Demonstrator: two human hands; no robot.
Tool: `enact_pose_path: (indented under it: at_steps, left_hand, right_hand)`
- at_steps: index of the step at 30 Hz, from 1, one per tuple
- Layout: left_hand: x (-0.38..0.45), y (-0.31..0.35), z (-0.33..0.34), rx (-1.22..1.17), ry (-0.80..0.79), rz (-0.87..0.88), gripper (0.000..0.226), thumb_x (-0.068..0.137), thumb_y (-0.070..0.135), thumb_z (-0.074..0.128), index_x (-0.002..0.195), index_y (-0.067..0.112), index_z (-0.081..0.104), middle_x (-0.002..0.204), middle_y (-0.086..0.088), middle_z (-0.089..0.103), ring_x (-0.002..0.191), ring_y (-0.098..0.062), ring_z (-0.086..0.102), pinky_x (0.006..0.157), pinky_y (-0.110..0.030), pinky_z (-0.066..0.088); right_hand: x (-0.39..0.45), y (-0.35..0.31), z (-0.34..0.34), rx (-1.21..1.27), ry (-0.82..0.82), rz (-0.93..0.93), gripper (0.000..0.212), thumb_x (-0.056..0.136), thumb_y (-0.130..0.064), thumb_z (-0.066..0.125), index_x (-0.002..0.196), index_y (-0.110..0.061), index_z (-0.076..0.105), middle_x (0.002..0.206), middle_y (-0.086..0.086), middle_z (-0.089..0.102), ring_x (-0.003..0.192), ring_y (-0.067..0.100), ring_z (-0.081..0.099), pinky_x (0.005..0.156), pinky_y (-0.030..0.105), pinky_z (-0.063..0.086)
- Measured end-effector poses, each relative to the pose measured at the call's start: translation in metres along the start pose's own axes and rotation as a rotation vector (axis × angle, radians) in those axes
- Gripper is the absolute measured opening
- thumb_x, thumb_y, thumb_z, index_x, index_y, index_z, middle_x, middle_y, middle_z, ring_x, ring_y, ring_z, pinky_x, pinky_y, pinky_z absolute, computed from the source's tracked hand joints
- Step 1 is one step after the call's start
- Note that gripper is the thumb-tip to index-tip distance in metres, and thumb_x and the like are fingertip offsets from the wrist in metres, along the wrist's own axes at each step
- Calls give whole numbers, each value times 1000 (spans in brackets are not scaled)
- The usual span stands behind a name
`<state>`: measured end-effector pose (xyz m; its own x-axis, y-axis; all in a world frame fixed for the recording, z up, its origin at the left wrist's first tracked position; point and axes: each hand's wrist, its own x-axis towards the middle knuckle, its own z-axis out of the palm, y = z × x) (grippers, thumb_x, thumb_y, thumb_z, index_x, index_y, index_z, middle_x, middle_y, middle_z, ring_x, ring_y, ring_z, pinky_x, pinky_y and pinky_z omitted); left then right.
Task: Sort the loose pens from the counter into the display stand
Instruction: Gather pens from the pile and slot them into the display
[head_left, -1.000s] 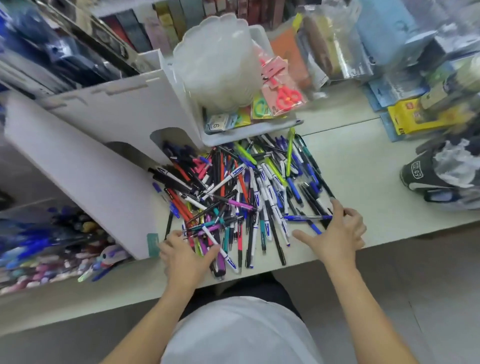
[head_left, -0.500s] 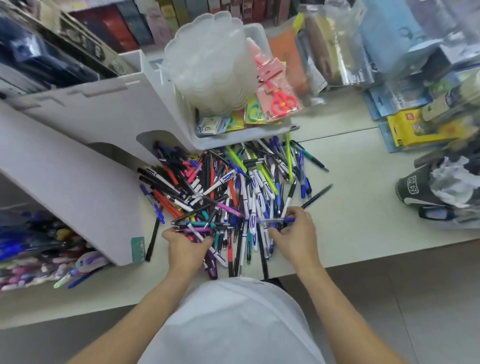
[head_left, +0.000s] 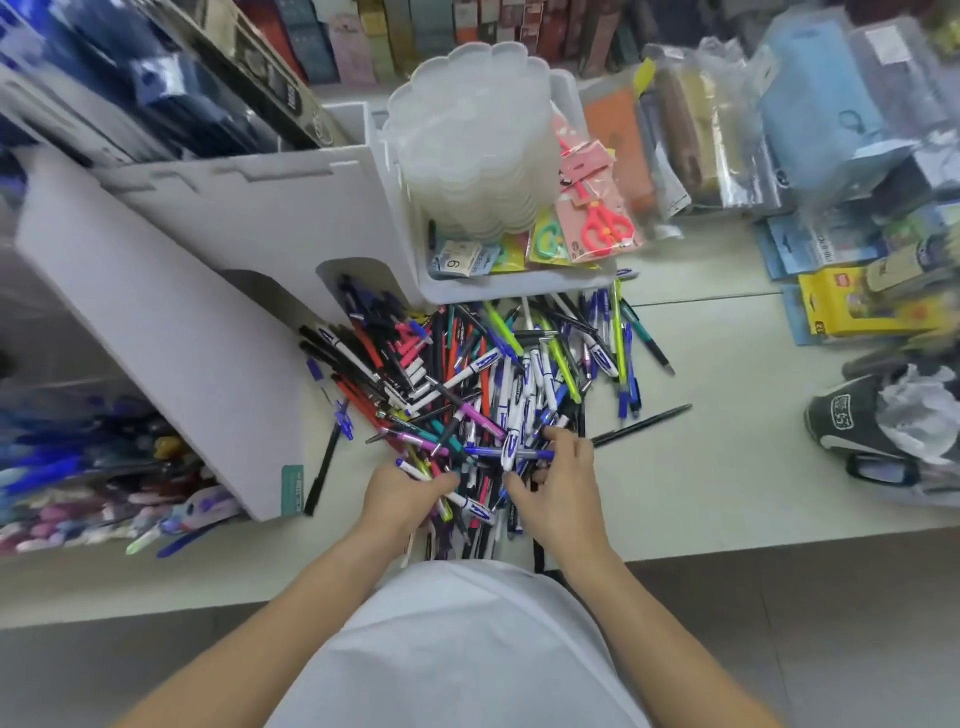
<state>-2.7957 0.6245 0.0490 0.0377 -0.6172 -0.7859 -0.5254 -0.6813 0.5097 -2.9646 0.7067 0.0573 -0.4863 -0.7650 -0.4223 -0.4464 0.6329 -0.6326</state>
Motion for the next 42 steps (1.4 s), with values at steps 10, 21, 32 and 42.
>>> enact_pose_path:
  at_steps: [10,21,32,42]
  left_hand:
    - [-7,6,0,13,-100,65,11,80,12,79,80,12,69,80,-9,73,71,-23,66,68,-30,52]
    - [-12,10,-30,-150,-312,17,16,82,20,82,92,9,76,83,-5,77,72,-14,68,58,-21,49]
    - [-13,13,-59,-285,-287,-87,38,73,35,87,94,4,78,104,-23,73,90,-27,65,89,-45,54]
    - [-13,26,-88,-452,-375,-53,53,63,23,92,98,-11,72,87,-25,68,69,-29,63,73,-43,61]
  right_hand:
    - [-8,-17,15,114,-38,45,59,80,-11,80,130,-21,49,125,-2,39,70,11,62,67,14,48]
    - [-9,-35,36,412,-113,152,47,80,-19,84,112,-23,49,106,7,68,74,14,71,65,21,53]
    - [-13,-72,33,560,-226,164,32,83,-22,83,106,-23,60,99,5,75,86,24,72,74,36,57]
    - [4,-102,4,551,-295,112,15,95,-16,71,105,-8,63,80,9,73,58,25,69,60,37,62]
